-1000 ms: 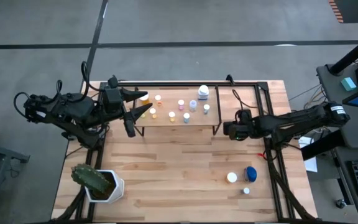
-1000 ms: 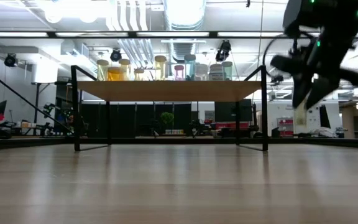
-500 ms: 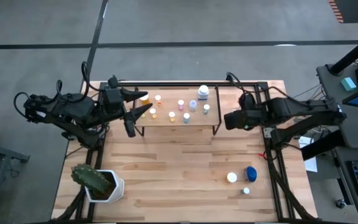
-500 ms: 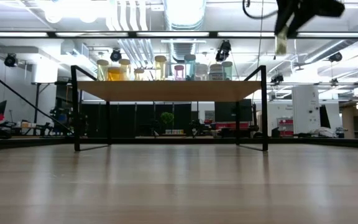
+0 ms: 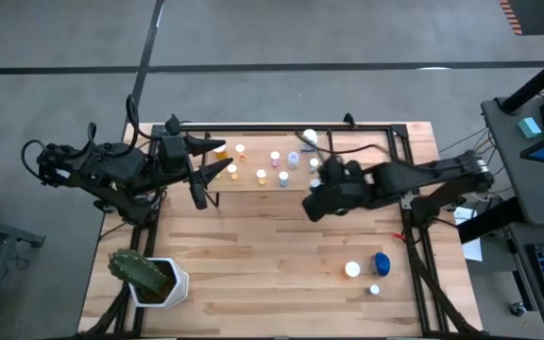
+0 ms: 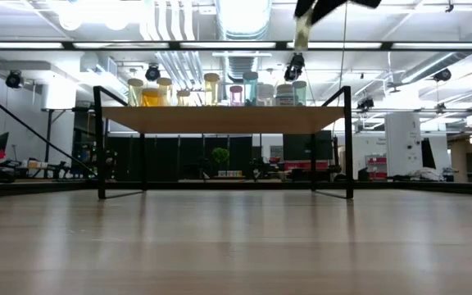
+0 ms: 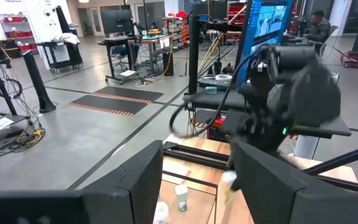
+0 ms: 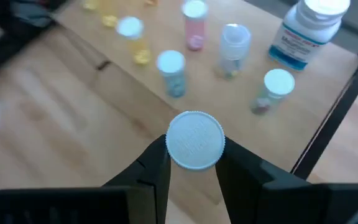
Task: Pick and place medicine bottles onto shelf by color
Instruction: Put the yellow pill bottle on the shelf
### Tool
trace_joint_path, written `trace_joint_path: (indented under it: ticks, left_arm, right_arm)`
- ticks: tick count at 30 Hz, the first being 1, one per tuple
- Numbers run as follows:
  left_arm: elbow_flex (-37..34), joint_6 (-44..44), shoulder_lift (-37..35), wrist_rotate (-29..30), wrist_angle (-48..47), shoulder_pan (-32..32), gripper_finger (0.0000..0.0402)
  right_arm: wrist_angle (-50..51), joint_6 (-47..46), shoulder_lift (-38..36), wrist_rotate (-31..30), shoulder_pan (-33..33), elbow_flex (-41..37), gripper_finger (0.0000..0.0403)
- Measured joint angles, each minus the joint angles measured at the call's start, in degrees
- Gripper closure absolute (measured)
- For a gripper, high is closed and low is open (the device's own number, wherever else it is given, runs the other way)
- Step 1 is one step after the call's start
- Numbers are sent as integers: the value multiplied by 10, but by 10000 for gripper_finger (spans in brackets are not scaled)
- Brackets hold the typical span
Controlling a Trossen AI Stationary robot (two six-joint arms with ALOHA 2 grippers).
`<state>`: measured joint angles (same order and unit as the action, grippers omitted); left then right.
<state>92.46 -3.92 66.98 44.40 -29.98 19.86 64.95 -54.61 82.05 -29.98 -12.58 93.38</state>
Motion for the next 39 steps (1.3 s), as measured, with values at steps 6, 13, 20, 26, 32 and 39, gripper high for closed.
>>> trace_joint_path:
  ticks: [6,13,20,26,32,39]
  left_arm:
    - [0,0,0,0,0,0,222]
    - [-1,1,0,0,0,0,222]
    - [-1,1,0,0,0,0,222]
    - [-1,1,0,0,-1,0,222]
    - [-1,2,0,0,-1,0,222]
    - [-1,-2,0,0,-1,0,222]
  right_arm:
    - [-1,1,60,-30,31,-6,300]
    - [-10,6,97,-24,81,-7,300]
    - [-25,23,99,-15,92,-11,300]
    - [-57,43,95,-21,89,-16,300]
    - [-54,42,96,-44,70,-18,300]
    - [-55,46,83,-61,51,-18,300]
